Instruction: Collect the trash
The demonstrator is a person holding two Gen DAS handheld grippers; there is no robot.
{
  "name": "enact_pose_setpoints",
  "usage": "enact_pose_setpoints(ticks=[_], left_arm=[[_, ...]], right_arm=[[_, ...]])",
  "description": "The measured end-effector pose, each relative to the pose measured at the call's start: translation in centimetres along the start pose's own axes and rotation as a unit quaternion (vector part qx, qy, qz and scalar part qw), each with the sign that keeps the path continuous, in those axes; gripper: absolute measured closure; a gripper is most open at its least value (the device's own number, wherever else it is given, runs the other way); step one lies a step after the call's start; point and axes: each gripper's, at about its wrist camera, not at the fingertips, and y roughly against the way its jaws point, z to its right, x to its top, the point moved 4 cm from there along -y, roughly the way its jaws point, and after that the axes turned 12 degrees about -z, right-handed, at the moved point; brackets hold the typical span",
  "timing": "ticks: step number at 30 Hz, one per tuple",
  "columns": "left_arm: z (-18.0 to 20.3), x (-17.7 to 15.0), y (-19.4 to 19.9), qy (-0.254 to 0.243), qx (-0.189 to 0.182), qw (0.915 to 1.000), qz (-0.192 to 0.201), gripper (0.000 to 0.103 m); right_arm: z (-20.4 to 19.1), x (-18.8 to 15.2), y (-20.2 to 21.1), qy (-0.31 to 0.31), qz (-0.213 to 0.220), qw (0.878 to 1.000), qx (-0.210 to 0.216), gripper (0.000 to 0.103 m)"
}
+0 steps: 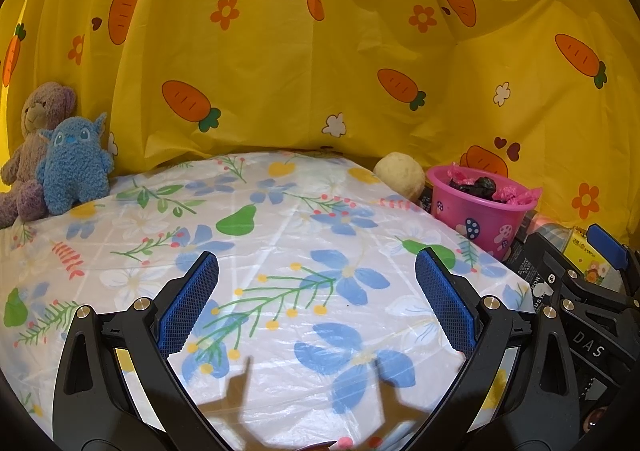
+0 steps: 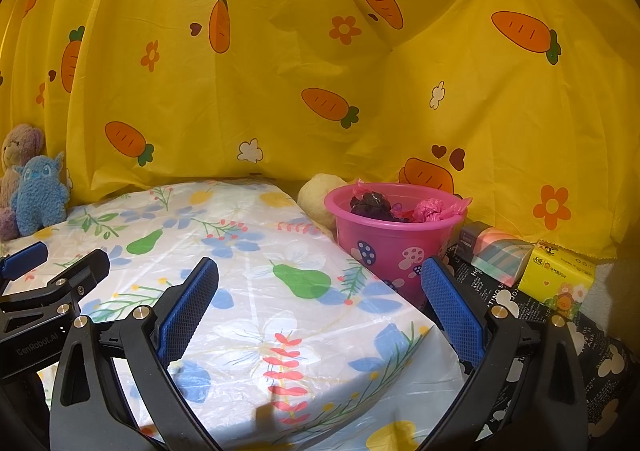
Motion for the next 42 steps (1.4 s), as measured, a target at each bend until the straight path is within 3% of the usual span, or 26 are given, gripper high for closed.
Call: enact_pose_setpoints(ticks=[42], left_arm=[[0.2, -0.27, -0.02, -0.004, 0.0, 1.0, -0.001, 0.006]], right_arm=[[-0.24, 0.04, 0.08, -0.002, 0.001, 1.0, 0.0, 0.006]])
